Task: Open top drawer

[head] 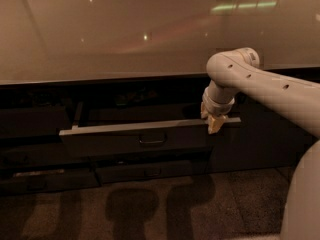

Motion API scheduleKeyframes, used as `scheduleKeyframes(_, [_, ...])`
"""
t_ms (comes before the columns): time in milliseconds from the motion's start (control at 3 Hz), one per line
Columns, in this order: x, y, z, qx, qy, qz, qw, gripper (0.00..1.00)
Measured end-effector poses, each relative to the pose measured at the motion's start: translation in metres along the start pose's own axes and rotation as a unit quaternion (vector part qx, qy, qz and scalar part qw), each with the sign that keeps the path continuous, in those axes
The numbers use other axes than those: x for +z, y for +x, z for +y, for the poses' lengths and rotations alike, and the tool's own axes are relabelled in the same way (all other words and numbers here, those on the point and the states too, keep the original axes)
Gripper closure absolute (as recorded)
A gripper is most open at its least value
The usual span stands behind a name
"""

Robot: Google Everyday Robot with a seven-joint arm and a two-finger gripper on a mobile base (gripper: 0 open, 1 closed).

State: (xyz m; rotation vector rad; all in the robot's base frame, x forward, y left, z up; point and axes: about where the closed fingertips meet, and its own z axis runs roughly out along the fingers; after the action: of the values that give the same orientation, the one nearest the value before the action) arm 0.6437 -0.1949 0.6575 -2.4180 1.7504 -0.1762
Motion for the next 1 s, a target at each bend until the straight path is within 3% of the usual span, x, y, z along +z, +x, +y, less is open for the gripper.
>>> scheduleKeyframes(1000, [0.003, -0.007, 0.015, -0.010, -0.004, -0.003, 0.9999, 1.00])
